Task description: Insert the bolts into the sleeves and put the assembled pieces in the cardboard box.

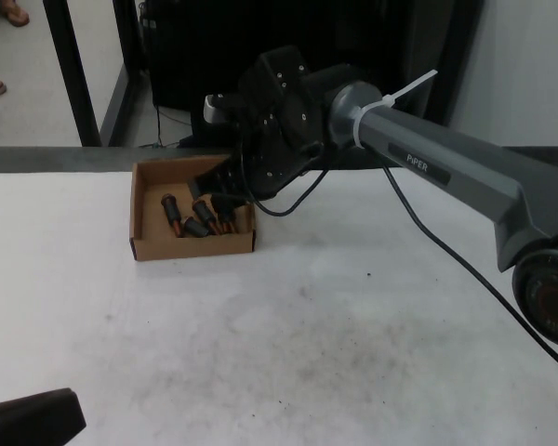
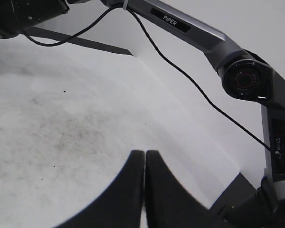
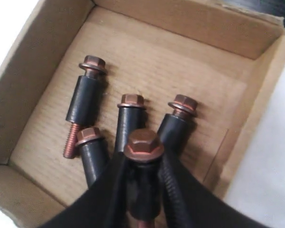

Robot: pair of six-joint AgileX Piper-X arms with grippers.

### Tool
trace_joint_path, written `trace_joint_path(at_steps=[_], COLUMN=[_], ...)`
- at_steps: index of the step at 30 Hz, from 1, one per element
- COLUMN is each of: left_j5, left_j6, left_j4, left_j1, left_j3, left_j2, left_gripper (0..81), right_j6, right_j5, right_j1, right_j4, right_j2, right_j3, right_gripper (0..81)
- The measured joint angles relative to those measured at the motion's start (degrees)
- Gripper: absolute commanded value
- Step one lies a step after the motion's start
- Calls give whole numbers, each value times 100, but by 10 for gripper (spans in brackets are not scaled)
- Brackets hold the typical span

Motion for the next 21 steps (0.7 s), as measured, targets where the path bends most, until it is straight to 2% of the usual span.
trace_joint_path(at_steps=[1,3,7,9,14,16,19,21], left_j5=[0,0,0,0,0,0,0,0], left_j6=[0,0,0,0,0,0,0,0], left_j4=[0,0,0,0,0,0,0,0], left_j1=[0,0,0,0,0,0,0,0], left_j3=[0,0,0,0,0,0,0,0], left_j2=[0,0,0,0,0,0,0,0], left_gripper=[8,8,8,8,8,8,8,8], right_j6=[-14,-36,-85,-85,-85,-85,-85,-85], right_j5=[17,39,49,29,36,63,130,127], right_j1=[0,0,0,0,24,24,24,24], right_j4=[16,76,163,162,235,335,604,681], right_j2=[0,0,0,0,0,0,0,25], right_j3=[0,0,0,-10,-24,-78,-273,-451], right_gripper=[42,141,454,494,385,264,10,1])
